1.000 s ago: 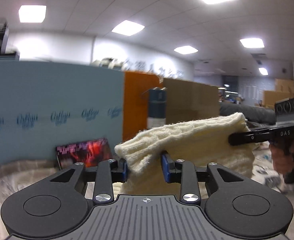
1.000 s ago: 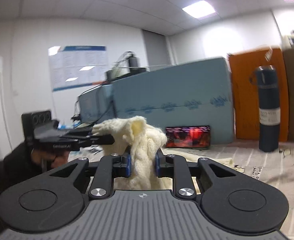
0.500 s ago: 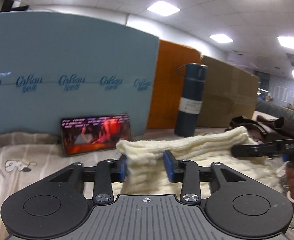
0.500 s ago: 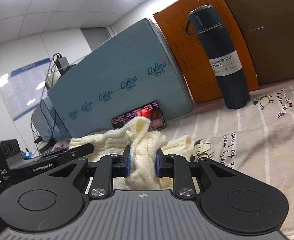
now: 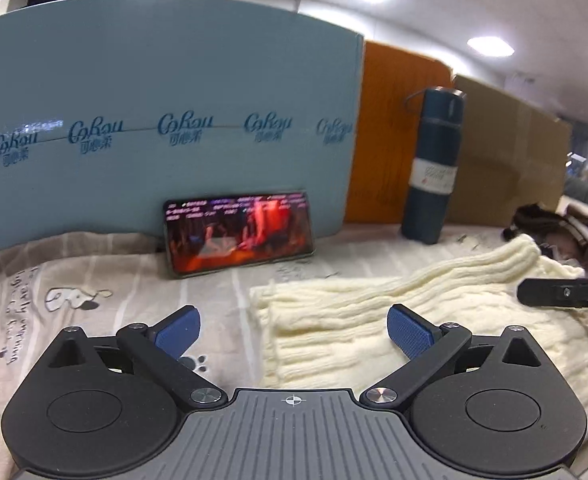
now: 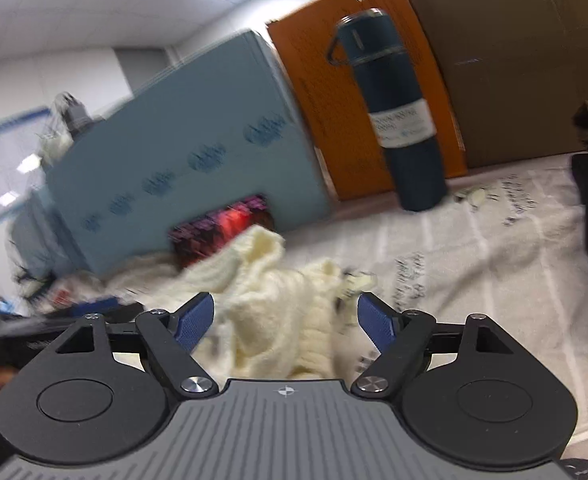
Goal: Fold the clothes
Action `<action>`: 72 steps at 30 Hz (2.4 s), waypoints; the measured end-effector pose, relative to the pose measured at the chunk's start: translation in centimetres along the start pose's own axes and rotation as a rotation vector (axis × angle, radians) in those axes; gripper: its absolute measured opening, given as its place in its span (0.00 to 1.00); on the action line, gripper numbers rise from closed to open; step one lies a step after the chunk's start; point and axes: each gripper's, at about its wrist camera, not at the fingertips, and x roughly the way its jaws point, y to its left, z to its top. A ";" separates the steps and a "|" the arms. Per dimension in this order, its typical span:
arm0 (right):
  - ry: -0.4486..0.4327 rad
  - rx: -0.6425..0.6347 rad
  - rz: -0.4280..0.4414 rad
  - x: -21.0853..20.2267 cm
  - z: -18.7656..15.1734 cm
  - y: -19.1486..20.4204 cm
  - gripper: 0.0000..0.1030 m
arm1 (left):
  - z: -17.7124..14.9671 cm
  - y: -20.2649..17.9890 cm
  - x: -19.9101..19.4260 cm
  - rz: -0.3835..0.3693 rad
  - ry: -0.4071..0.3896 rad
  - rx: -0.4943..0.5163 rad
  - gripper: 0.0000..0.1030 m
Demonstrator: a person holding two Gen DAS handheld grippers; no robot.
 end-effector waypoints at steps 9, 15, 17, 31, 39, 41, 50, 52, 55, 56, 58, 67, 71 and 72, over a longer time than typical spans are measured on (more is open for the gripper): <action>0.016 0.071 -0.041 0.2 -0.4 -1.1 0.81 | -0.5 2.0 -4.4 -0.001 0.037 -0.298 0.99; 0.007 0.148 0.047 -0.5 -0.2 -1.7 0.88 | -2.3 3.0 -5.4 -0.022 0.104 -0.430 1.00; 0.012 0.156 0.069 -0.6 -0.1 -1.6 0.90 | -2.8 3.5 -5.6 -0.042 0.111 -0.480 1.00; 0.089 0.127 -0.055 0.4 -1.3 -0.6 0.94 | -3.6 2.8 -6.1 -0.069 0.119 -0.482 1.00; 0.082 0.158 -0.038 0.3 -1.1 -1.0 0.96 | -3.7 2.5 -5.9 -0.090 0.138 -0.485 1.00; 0.083 0.158 -0.038 0.3 -1.1 -1.1 0.96 | -3.8 2.5 -5.8 -0.091 0.141 -0.488 1.00; 0.085 0.150 -0.042 0.3 -1.1 -0.9 0.96 | -3.8 2.6 -5.8 -0.093 0.142 -0.490 1.00; 0.086 0.148 -0.043 0.3 -1.1 -0.9 0.96 | -3.8 2.5 -5.8 -0.093 0.143 -0.490 1.00; 0.086 0.147 -0.044 0.3 -1.1 -0.9 0.96 | -3.7 2.6 -5.8 -0.095 0.142 -0.492 1.00; 0.086 0.147 -0.044 0.3 -1.1 -0.9 0.96 | -3.7 2.6 -5.8 -0.096 0.143 -0.491 1.00; 0.086 0.145 -0.044 0.3 -1.1 -0.9 0.96 | -3.7 2.5 -5.7 -0.094 0.147 -0.485 1.00; 0.086 0.145 -0.042 0.4 -1.2 -0.8 0.97 | -3.7 2.3 -5.8 -0.080 0.164 -0.482 1.00; 0.063 0.153 -0.050 0.1 -1.2 -0.9 0.97 | -3.9 2.6 -7.0 -0.065 0.157 -0.599 1.00; 0.058 0.154 -0.055 0.1 -1.1 -0.9 0.97 | -4.0 2.7 -7.3 -0.059 0.150 -0.615 1.00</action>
